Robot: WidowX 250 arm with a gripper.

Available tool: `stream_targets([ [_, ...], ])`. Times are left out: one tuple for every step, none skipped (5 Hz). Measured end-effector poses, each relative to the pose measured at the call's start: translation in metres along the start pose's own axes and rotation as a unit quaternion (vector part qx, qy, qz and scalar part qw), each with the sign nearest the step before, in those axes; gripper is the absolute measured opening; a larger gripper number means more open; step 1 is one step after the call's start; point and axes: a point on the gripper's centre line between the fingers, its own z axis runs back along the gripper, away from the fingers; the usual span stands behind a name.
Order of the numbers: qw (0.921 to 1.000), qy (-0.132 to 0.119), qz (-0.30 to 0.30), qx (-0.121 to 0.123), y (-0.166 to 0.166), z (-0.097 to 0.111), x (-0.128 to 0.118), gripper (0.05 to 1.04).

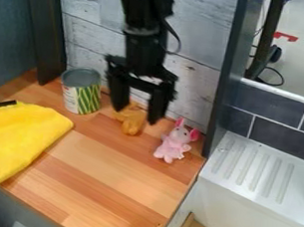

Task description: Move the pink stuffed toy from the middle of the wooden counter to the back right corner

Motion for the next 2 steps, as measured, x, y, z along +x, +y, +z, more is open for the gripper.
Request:
stream_targets([
  [0.9986,0.020,0.016,0.046,0.028,0.014,-0.030,1.001],
  [0.9971,0.047,0.032,0.051,0.055,0.014,-0.046,1.001],
])
